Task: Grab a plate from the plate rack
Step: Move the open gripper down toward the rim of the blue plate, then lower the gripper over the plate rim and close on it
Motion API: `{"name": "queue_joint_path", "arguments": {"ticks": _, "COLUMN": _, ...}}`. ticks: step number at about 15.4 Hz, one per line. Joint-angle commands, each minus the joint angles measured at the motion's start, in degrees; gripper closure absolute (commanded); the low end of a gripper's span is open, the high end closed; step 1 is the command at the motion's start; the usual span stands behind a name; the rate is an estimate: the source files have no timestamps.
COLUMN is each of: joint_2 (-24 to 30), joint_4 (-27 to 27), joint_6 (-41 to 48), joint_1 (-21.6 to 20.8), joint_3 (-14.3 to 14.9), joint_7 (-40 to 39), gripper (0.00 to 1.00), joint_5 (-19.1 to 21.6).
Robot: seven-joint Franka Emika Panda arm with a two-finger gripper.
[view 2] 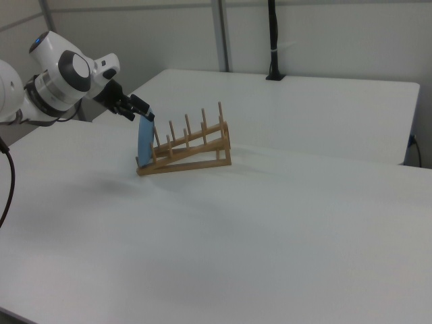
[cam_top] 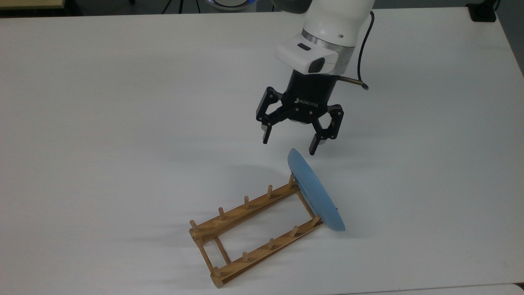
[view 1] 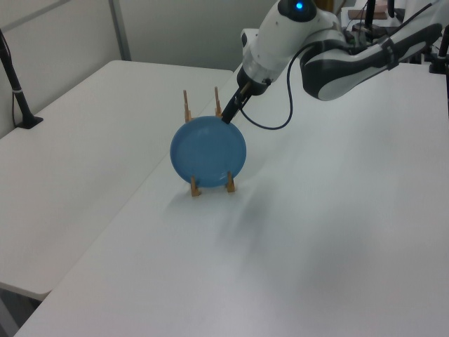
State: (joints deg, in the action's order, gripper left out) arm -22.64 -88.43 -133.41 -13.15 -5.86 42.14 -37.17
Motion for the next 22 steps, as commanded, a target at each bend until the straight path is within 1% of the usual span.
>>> {"name": "queue_joint_path", "arguments": {"ticks": 1, "joint_2": -2.05, "joint_4": 1.68, "joint_6": -0.53, "joint_1": -0.38, "joint_3": -0.91, "joint_7": 2.42, "gripper": 0.04, "joint_5": -2.46}}
{"name": "queue_joint_path", "arguments": {"ticks": 3, "joint_2": -2.76, "joint_4": 1.86, "joint_6": -0.45, "joint_1": -1.6, "joint_3": -1.08, "joint_7": 2.51, "gripper": 0.05, "joint_5": -2.82}}
{"name": "queue_joint_path", "arguments": {"ticks": 5, "joint_2": -4.34, "joint_4": 3.69, "joint_6": -0.45, "joint_1": -1.96, "joint_3": -1.0, "joint_7": 3.82, "gripper": 0.09, "joint_5": -3.34}}
{"name": "queue_joint_path", "arguments": {"ticks": 7, "joint_2": -5.39, "joint_4": 4.32, "joint_6": -0.45, "joint_1": -1.97, "joint_3": -1.0, "joint_7": 5.58, "gripper": 0.16, "joint_5": -4.84}}
{"name": "queue_joint_path", "arguments": {"ticks": 8, "joint_2": -5.4, "joint_4": 4.23, "joint_6": -0.36, "joint_1": -2.23, "joint_3": -1.0, "joint_7": 5.76, "gripper": 0.18, "joint_5": -5.1}}
{"name": "queue_joint_path", "arguments": {"ticks": 11, "joint_2": -6.1, "joint_4": 4.32, "joint_6": -0.45, "joint_1": -2.32, "joint_3": -1.0, "joint_7": 6.03, "gripper": 0.4, "joint_5": -6.86}}
{"name": "queue_joint_path", "arguments": {"ticks": 12, "joint_2": -6.1, "joint_4": 4.32, "joint_6": -0.45, "joint_1": -2.32, "joint_3": -1.0, "joint_7": 6.03, "gripper": 0.46, "joint_5": -6.86}}
{"name": "queue_joint_path", "arguments": {"ticks": 15, "joint_2": -6.19, "joint_4": 4.32, "joint_6": -0.36, "joint_1": -2.23, "joint_3": -0.91, "joint_7": 6.03, "gripper": 0.57, "joint_5": -6.86}}
{"name": "queue_joint_path", "arguments": {"ticks": 16, "joint_2": -6.1, "joint_4": 4.32, "joint_6": -0.36, "joint_1": -2.23, "joint_3": -0.91, "joint_7": 6.03, "gripper": 0.63, "joint_5": -6.86}}
{"name": "queue_joint_path", "arguments": {"ticks": 19, "joint_2": -5.66, "joint_4": 4.23, "joint_6": -0.36, "joint_1": -1.97, "joint_3": -0.91, "joint_7": 5.94, "gripper": 0.74, "joint_5": -6.86}}
{"name": "queue_joint_path", "arguments": {"ticks": 21, "joint_2": -5.4, "joint_4": 4.23, "joint_6": -0.36, "joint_1": -1.88, "joint_3": -0.91, "joint_7": 5.85, "gripper": 0.77, "joint_5": -6.86}}
{"name": "queue_joint_path", "arguments": {"ticks": 22, "joint_2": -4.96, "joint_4": 4.23, "joint_6": -0.36, "joint_1": -1.88, "joint_3": -0.91, "joint_7": 5.85, "gripper": 0.76, "joint_5": -6.86}}
